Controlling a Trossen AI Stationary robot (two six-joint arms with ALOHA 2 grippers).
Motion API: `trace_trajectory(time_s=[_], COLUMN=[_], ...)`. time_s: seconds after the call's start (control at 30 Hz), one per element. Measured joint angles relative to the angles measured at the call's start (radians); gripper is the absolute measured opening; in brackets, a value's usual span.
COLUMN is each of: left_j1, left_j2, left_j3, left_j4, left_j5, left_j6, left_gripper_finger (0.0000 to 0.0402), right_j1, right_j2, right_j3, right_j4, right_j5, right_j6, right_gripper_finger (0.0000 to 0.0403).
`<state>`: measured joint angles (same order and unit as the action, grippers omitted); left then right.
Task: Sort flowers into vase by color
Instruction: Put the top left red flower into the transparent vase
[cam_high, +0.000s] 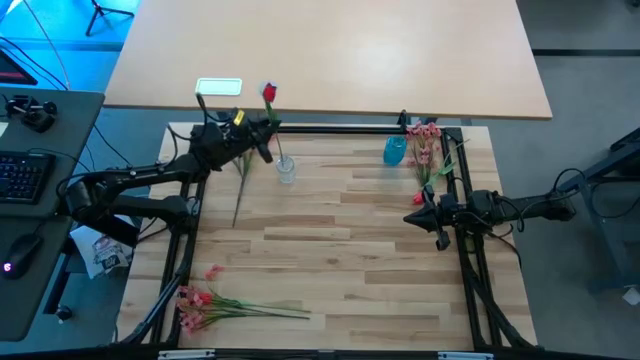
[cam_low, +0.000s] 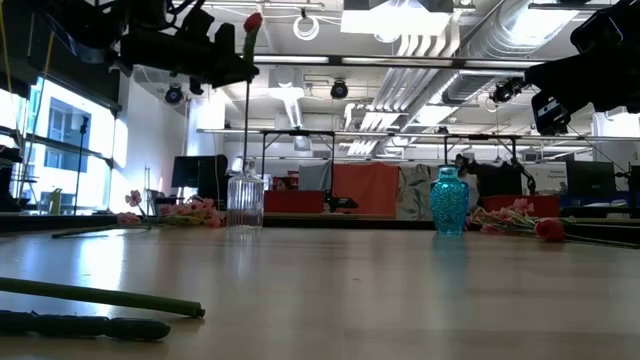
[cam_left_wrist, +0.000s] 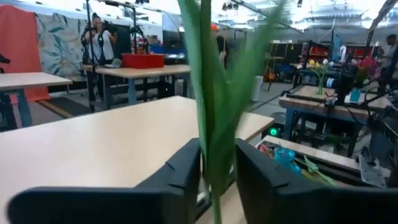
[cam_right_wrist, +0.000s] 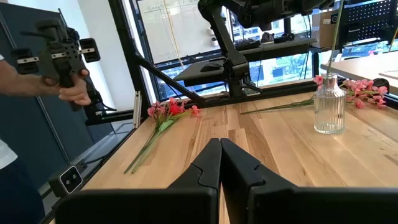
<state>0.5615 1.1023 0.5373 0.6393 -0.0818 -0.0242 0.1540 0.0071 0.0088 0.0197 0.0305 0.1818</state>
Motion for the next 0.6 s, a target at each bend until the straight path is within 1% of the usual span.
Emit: trace_trajectory(time_s=[0.2, 0.33, 0.47, 0.6], left_j1=[-0.013, -0.015, -0.015, -0.015], left_j2=[-0.009, -0.05, -0.109, -0.173], left_j3=[0.0, 0.001, 0.001, 0.001], left_j4=[-0.045, -0.173, -0.319, -0.429], left_j5=[0.0, 0.002, -0.012, -0.047], left_j6=[-0.022, -0.048, -0.054, -0.07], left_gripper_finger=[0.0153, 0.0187, 0.0206, 0.0212], right_j1=[0.0, 0.0, 0.0, 0.0], right_j2=[0.0, 0.0, 0.0, 0.0], right_j3=[0.0, 0.0, 0.0, 0.0], right_j4=[0.0, 0.0, 0.0, 0.0], right_j5=[0.0, 0.0, 0.0, 0.0], right_j6=[0.0, 0.0, 0.0, 0.0], right_gripper_finger=[0.0, 0.0, 0.0, 0.0])
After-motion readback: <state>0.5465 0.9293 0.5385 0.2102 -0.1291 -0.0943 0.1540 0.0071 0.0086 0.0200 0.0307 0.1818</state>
